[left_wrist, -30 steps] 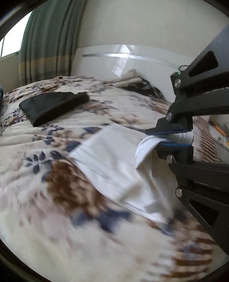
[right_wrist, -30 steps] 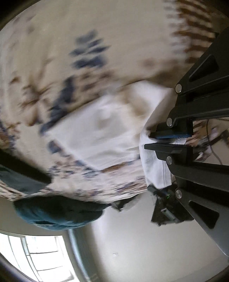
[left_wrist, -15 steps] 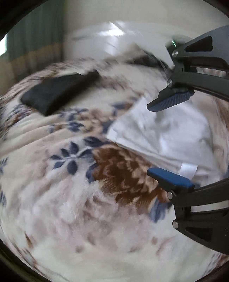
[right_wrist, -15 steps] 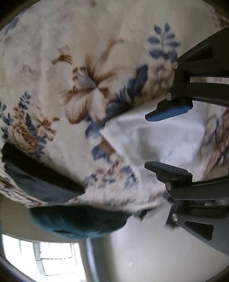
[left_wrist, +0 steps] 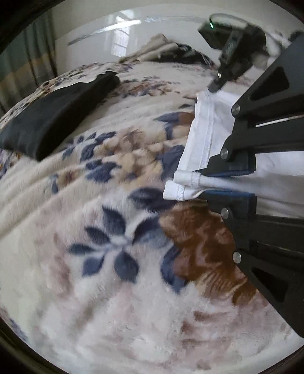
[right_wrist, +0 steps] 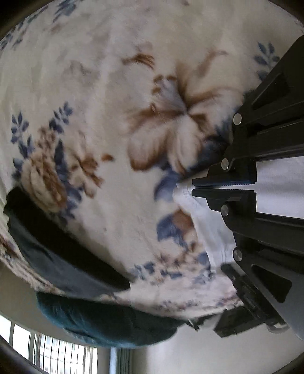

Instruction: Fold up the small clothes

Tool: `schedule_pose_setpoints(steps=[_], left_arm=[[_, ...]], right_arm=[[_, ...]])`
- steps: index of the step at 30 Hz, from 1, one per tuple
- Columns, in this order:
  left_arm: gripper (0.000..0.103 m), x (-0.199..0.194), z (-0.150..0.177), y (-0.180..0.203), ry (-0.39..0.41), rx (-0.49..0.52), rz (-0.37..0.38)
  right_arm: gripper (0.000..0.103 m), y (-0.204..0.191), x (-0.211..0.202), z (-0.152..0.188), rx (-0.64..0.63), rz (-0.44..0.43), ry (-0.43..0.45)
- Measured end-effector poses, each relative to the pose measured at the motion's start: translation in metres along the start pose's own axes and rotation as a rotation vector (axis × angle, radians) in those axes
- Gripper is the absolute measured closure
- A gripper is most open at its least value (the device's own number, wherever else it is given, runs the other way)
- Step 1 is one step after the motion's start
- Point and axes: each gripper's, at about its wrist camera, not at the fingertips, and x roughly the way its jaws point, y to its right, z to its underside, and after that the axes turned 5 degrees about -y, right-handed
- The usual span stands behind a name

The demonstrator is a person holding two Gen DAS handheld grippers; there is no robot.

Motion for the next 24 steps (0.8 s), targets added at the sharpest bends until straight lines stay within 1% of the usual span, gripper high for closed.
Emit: schedule_pose_setpoints(steps=[2, 3, 4, 5, 6, 7, 8, 9, 10, 12, 13, 14, 16, 19, 20, 21, 22, 23, 24], left_arm=[[0.088, -0.006, -0.001, -0.013, -0.032, -0.068, 0.078], [0.078, -0.011, 0.001, -0.017, -0.037, -0.087, 0.105], [0.073, -0.020, 0.005, -0.023, -0.031, -0.103, 0.127], [0.063, -0.032, 0.013, -0.029, -0.019, -0.112, 0.143], [0.055, -0.044, 0.025, -0.036, -0.004, -0.114, 0.168], [0.052, -0.050, 0.032, -0.038, 0.003, -0.111, 0.179], [0.052, -0.059, 0.048, -0.043, 0.008, -0.097, 0.181], [0.052, -0.064, 0.059, -0.045, 0.002, -0.084, 0.172], [0.052, -0.066, 0.079, -0.049, -0.021, -0.063, 0.154], [0.052, -0.064, 0.101, -0.051, -0.047, -0.040, 0.124], [0.052, -0.060, 0.117, -0.053, -0.075, -0.022, 0.118], [0.052, -0.055, 0.125, -0.053, -0.094, -0.013, 0.109], [0.052, -0.045, 0.140, -0.052, -0.117, 0.007, 0.093], [0.055, -0.037, 0.149, -0.043, -0.108, 0.058, 0.071], [0.074, -0.034, 0.151, -0.038, -0.100, 0.083, 0.051], [0.096, -0.031, 0.152, -0.034, -0.101, 0.096, 0.042], [0.096, -0.028, 0.152, -0.030, -0.102, 0.104, 0.022], [0.096, -0.028, 0.152, -0.028, -0.096, 0.105, 0.011], [0.097, -0.029, 0.152, -0.027, -0.093, 0.107, 0.015]], right_arm=[[0.100, 0.005, 0.004, -0.001, 0.003, 0.012, -0.038], [0.100, 0.008, 0.003, 0.000, 0.010, 0.007, -0.058], [0.098, 0.013, 0.000, 0.003, 0.018, -0.002, -0.078], [0.092, 0.018, -0.004, 0.007, 0.019, -0.004, -0.092], [0.080, 0.022, -0.009, 0.012, 0.019, -0.008, -0.102], [0.072, 0.026, -0.015, 0.018, 0.016, -0.016, -0.111], [0.060, 0.032, -0.021, 0.027, 0.014, -0.031, -0.125], [0.058, 0.037, -0.025, 0.036, 0.010, -0.047, -0.143], [0.058, 0.042, -0.028, 0.045, 0.005, -0.059, -0.166], [0.056, 0.049, -0.030, 0.066, -0.021, -0.058, -0.222], [0.054, 0.051, -0.029, 0.075, -0.039, -0.053, -0.248], [0.053, 0.053, -0.027, 0.086, -0.060, -0.047, -0.271], [0.053, 0.056, -0.020, 0.101, -0.078, -0.047, -0.312], [0.053, 0.060, -0.003, 0.121, -0.114, -0.021, -0.373], [0.053, 0.060, 0.001, 0.124, -0.127, -0.013, -0.383], [0.056, 0.060, 0.004, 0.128, -0.134, -0.010, -0.388], [0.065, 0.060, 0.006, 0.131, -0.139, -0.010, -0.387], [0.091, 0.058, 0.006, 0.133, -0.153, -0.003, -0.367], [0.098, 0.056, 0.005, 0.134, -0.169, 0.018, -0.353]])
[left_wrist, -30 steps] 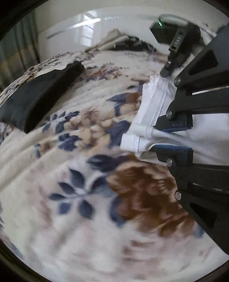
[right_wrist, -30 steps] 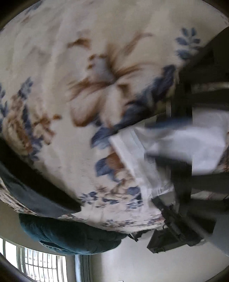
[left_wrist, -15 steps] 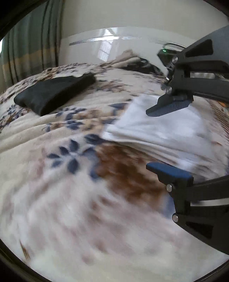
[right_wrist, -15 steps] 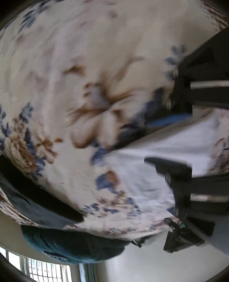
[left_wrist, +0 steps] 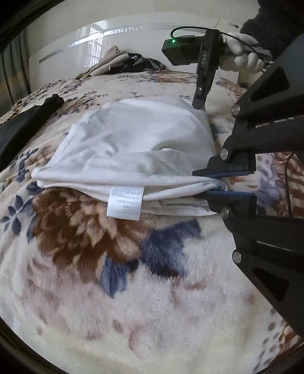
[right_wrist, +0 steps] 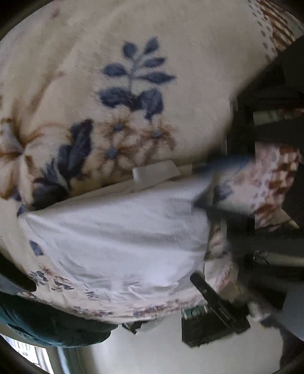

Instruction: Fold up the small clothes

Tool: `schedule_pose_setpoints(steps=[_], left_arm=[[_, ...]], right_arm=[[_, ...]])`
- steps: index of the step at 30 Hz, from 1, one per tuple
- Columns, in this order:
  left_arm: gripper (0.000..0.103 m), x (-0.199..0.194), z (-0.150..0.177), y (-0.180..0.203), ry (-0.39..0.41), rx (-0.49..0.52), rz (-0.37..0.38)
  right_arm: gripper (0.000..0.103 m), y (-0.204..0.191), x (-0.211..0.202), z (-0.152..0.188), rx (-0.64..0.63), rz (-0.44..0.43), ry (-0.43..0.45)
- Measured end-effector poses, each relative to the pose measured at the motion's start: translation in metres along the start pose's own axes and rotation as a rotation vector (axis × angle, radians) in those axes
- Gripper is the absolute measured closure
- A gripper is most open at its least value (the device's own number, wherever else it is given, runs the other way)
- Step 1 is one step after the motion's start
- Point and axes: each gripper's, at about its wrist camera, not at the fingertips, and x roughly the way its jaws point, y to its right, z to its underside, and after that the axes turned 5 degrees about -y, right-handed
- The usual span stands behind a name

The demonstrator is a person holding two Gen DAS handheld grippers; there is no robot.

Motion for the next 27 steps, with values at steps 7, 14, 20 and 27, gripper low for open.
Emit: schedule_pose_setpoints(steps=[7, 14, 20, 27], left_arm=[[0.097, -0.009, 0.004, -0.003, 0.010, 0.011, -0.027], [0.080, -0.017, 0.011, -0.024, -0.007, -0.147, 0.085], [0.048, -0.019, 0.054, -0.061, 0.073, -0.522, 0.379], [0.050, 0.040, 0.064, -0.062, 0.125, -0.735, 0.546]], right_arm=[[0.102, 0.003, -0.019, 0.001, 0.029, 0.039, 0.059], [0.096, 0.001, -0.014, -0.005, 0.061, 0.012, -0.004], [0.052, 0.023, -0.016, 0.014, 0.221, -0.201, -0.024], [0.052, 0.062, 0.031, 0.028, 0.505, -0.509, -0.013]])
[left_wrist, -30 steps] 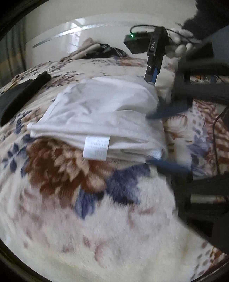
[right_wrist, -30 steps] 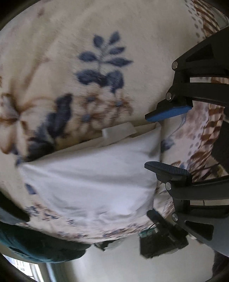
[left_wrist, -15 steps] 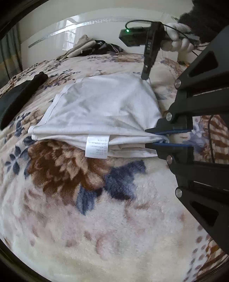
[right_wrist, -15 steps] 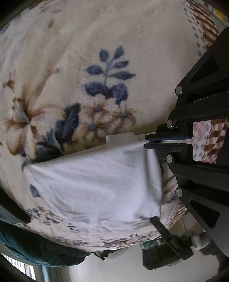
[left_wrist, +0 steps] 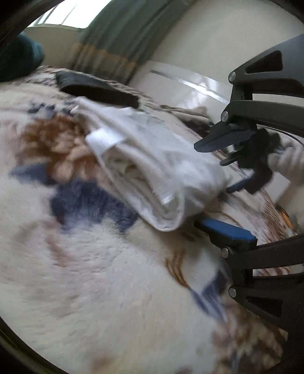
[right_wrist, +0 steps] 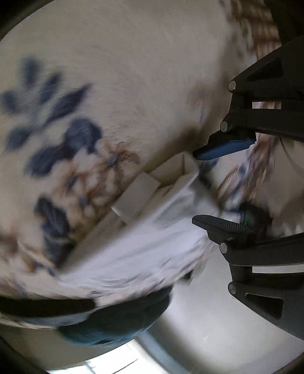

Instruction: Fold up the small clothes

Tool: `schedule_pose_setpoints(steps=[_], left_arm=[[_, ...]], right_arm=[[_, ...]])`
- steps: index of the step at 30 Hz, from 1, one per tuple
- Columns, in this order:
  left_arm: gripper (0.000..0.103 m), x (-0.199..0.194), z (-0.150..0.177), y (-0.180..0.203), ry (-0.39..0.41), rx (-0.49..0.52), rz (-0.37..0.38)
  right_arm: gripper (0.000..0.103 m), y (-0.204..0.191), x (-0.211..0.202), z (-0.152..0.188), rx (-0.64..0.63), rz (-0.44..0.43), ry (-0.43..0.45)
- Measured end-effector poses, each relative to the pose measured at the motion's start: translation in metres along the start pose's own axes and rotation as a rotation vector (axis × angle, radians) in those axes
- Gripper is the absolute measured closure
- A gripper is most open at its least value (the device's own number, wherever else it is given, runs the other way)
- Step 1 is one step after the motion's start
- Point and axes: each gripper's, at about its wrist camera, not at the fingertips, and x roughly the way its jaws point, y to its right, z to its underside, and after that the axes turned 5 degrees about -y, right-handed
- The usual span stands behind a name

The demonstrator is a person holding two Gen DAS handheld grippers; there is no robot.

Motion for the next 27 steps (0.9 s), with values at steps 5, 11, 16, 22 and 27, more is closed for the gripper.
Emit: schedule_pose_setpoints(steps=[5, 11, 16, 22, 27], left_arm=[[0.088, -0.008, -0.005, 0.002, 0.098, 0.016, 0.017], [0.088, -0.027, -0.015, 0.014, 0.118, 0.082, -0.054], [0.085, -0.045, -0.022, 0.016, 0.153, 0.077, -0.100], [0.040, -0.047, -0.027, 0.051, 0.159, 0.206, -0.193], [0.040, -0.009, -0.049, 0.111, 0.119, 0.413, -0.264]], right_arm=[[0.080, 0.014, 0.005, 0.000, 0.096, -0.132, 0.080], [0.088, 0.002, -0.016, 0.005, 0.050, -0.056, 0.154], [0.088, -0.003, -0.036, 0.002, 0.029, 0.030, 0.170], [0.059, -0.037, -0.063, -0.003, -0.118, 0.212, 0.230], [0.046, -0.084, -0.065, -0.032, -0.278, 0.259, 0.260]])
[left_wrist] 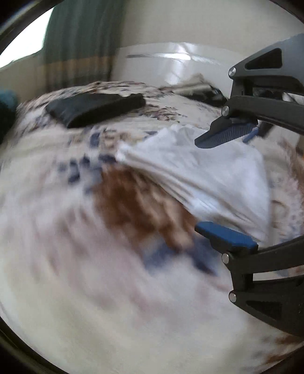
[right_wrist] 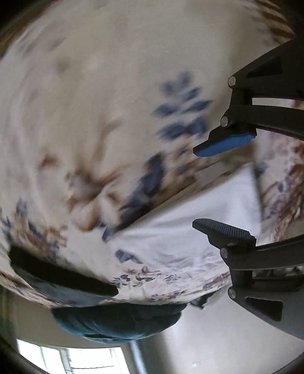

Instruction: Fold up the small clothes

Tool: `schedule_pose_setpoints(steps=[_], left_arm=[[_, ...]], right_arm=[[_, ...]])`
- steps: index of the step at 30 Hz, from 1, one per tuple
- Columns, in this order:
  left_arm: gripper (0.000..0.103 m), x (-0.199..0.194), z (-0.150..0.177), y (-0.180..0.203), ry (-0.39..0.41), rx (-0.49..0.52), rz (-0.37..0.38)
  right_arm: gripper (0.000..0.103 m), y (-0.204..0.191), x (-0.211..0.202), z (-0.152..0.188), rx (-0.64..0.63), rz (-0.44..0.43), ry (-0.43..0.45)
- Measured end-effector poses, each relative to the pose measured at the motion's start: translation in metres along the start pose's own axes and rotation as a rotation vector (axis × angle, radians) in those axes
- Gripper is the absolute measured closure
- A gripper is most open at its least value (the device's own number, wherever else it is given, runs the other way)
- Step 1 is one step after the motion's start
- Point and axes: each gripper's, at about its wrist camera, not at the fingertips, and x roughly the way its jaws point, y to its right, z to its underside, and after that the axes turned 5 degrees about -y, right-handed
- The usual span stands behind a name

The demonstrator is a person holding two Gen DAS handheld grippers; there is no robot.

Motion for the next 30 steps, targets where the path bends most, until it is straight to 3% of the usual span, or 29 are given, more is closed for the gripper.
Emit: schedule_pose_setpoints(steps=[7, 8, 9, 11, 19, 22, 23, 25, 26, 27, 29, 30], left_arm=[[0.045, 0.063, -0.057, 0.061, -0.080, 0.205, -0.111], [0.072, 0.067, -0.061, 0.068, -0.074, 0.244, -0.121], [0.098, 0.068, -0.062, 0.071, -0.077, 0.269, -0.147], [0.096, 0.071, -0.066, 0.072, -0.081, 0.294, -0.170], [0.097, 0.072, -0.077, 0.051, -0.084, 0.253, -0.162], [0.095, 0.069, -0.080, 0.041, -0.116, 0.211, -0.114], [0.093, 0.067, -0.082, 0.039, -0.127, 0.197, -0.097], [0.070, 0.060, -0.082, 0.034, -0.152, 0.164, -0.055], [0.048, 0.054, -0.081, 0.029, -0.161, 0.152, -0.010], [0.035, 0.046, -0.078, 0.024, -0.161, 0.141, 0.030], [0.035, 0.040, -0.071, 0.014, -0.182, 0.116, 0.093], [0.035, 0.040, -0.067, 0.010, -0.204, 0.108, 0.108]], right_arm=[[0.050, -0.057, 0.043, -0.068, -0.117, -0.004, 0.000], [0.065, -0.070, 0.046, -0.072, -0.145, 0.003, 0.016], [0.091, -0.080, 0.049, -0.074, -0.172, 0.020, 0.025], [0.101, -0.095, 0.050, -0.078, -0.211, 0.062, 0.053], [0.103, -0.097, 0.047, -0.084, -0.205, 0.127, 0.098], [0.103, -0.088, 0.051, -0.091, -0.183, 0.149, 0.084], [0.103, -0.084, 0.051, -0.095, -0.169, 0.125, 0.048], [0.099, -0.079, 0.050, -0.098, -0.150, 0.080, -0.002], [0.085, -0.075, 0.046, -0.097, -0.151, 0.053, -0.038], [0.059, -0.072, 0.042, -0.095, -0.155, 0.042, -0.056], [0.038, -0.063, 0.036, -0.088, -0.156, 0.006, -0.095], [0.038, -0.057, 0.036, -0.084, -0.158, -0.010, -0.126]])
